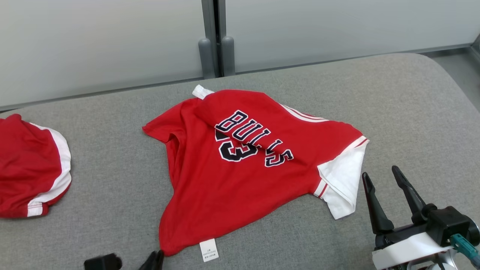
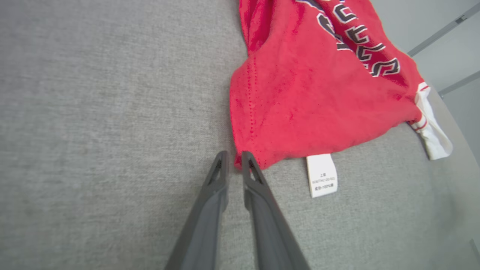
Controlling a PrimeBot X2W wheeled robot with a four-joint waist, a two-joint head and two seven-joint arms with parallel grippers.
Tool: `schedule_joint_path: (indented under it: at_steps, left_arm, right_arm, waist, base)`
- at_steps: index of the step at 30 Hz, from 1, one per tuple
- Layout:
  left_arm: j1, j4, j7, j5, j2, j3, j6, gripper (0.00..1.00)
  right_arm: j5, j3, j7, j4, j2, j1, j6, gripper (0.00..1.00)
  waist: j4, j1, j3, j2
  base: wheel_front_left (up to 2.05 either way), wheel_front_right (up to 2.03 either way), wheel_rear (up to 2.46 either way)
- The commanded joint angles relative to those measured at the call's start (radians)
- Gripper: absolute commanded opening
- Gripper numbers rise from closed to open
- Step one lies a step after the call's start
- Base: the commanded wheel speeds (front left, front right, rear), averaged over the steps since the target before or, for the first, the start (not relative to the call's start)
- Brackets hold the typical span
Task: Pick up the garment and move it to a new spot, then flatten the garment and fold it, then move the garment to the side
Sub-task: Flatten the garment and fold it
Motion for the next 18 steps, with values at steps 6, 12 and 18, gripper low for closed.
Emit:
schedule_joint_path:
  at_steps: [6,12,18]
  left_arm:
    - [0.085,-0.007,-0.048,-0.014,0.041,0.081,0.089,1.0]
    - [0.06,-0.196,-0.071,0.05,0.077,0.17,0.113,1.0]
    - [-0.168,-0.255,0.064,0.167,0.018,0.015,0.057,1.0]
  right_arm:
    - [-0.003,0.004,-0.005,-0.008,-0.017,0.02,0.0,1.0]
    - [-0.005,-0.007,-0.005,-0.026,-0.023,0.016,0.0,1.0]
    - [-0.001,-0.008,-0.005,-0.038,-0.013,-0.033,0.0,1.0]
  waist:
    - [-0.01,0.0,-0.033,0.0]
    - [-0.043,0.0,-0.006,0.0]
    - [-0.123,0.0,0.058,0.0]
  base:
    - [0.0,0.0,0.0]
    - [0.0,0.0,0.0]
    - [0.0,0.0,0.0]
